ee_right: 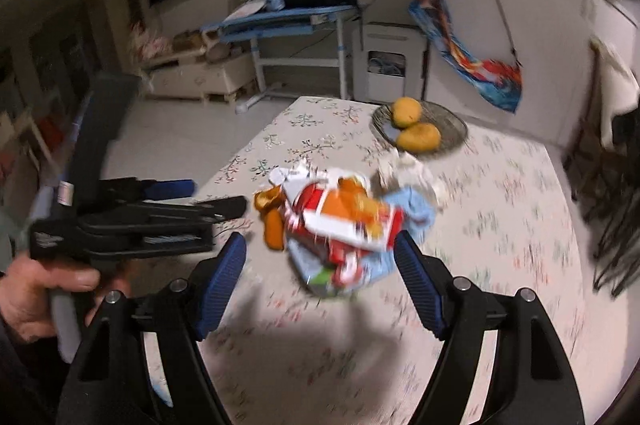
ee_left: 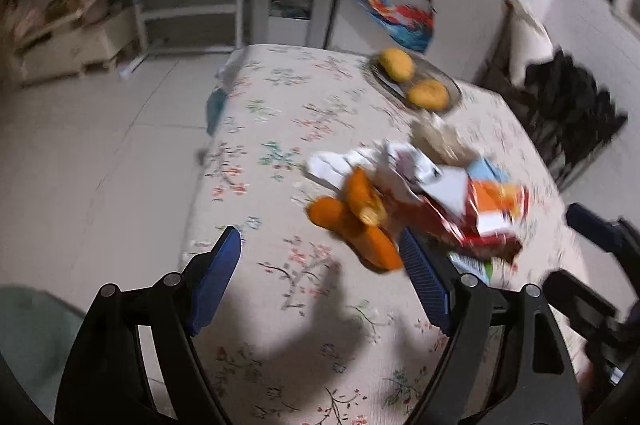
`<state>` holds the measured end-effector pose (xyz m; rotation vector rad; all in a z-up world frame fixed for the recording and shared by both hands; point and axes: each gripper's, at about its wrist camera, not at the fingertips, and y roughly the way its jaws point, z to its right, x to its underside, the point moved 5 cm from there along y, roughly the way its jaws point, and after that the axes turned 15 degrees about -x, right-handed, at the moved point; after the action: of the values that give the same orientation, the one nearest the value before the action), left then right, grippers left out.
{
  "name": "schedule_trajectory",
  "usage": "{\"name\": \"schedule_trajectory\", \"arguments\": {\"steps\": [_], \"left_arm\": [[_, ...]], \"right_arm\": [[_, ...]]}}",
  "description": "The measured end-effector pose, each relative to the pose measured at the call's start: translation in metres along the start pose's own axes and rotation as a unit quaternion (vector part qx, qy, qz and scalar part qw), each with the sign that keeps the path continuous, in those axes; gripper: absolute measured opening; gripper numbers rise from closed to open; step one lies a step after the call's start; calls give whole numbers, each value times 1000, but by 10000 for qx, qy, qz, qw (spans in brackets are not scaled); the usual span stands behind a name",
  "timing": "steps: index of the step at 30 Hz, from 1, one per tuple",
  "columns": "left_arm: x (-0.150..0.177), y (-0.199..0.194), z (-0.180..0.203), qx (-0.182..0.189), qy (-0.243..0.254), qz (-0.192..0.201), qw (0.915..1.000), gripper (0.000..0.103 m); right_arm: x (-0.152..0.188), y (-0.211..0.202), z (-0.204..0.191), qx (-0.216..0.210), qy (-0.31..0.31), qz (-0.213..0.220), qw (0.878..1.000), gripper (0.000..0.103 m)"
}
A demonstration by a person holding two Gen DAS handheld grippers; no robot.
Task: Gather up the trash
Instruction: 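Grasp the red-and-white chip bag with the right tool while the left tool grasps the orange peel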
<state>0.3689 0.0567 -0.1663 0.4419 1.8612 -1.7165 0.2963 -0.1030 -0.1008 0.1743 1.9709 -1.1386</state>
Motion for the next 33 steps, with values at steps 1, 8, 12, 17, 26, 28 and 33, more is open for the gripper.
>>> {"name": "schedule_trajectory", "arguments": {"steps": [1, 8, 12, 17, 26, 28, 33], "left_arm": [[-3, 1, -5, -30, -68, 12, 10000, 78], [-14, 15, -26, -66, -460, -125, 9988, 78], [-21, 22, -11, -77, -199, -67, 9997, 78], [-24, 33, 3, -27, 9, -122, 9999, 78], [-20, 46, 43, -11, 635, -65, 9980, 67], [-18, 54, 48, 24, 662, -168, 9977, 44], [-17, 56, 53, 79, 713, -121, 9974, 15]], "right_arm": [[-3, 7, 3, 12, -47, -75, 10000, 73], [-11, 68, 3, 18, -636, -975, 9932, 73], [-8, 82, 3, 66, -903, -1271, 9877, 54], [-20, 38, 7, -1, -659, -682, 9955, 36], [20, -61, 29, -636, 809, 370, 9940, 36], [41, -65, 36, -750, 1210, 388, 9891, 36], [45, -68, 38, -965, 1542, 477, 9822, 36]]}}
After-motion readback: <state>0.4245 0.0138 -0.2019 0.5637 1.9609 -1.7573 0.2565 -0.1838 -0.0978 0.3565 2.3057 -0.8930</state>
